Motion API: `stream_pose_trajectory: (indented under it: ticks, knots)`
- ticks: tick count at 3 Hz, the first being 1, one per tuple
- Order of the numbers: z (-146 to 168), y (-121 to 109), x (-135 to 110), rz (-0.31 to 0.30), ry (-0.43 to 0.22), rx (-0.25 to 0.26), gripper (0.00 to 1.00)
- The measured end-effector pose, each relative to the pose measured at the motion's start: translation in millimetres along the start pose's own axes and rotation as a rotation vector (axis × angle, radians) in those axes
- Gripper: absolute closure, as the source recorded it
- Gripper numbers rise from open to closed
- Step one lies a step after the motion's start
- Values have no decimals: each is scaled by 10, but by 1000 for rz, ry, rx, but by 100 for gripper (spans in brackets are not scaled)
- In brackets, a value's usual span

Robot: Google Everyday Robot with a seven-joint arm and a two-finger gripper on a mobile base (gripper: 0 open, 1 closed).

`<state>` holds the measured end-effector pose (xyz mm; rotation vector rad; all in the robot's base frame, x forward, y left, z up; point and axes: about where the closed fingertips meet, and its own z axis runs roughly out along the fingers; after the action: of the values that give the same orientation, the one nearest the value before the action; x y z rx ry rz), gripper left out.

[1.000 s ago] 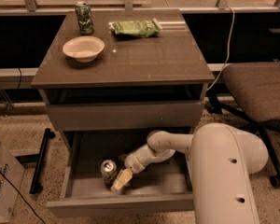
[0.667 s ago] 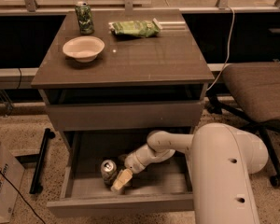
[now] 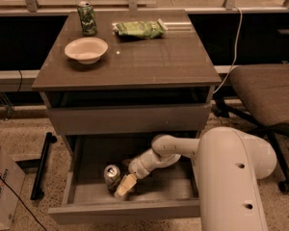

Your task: Pick 7up can from middle drawer and place on counter

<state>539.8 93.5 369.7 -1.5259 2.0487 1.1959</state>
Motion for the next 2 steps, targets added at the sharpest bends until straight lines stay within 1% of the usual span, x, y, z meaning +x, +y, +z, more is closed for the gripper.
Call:
stream_pose_trajectory:
  ticks: [2]
  knots:
    - [-1, 3, -6, 0, 0, 0, 0]
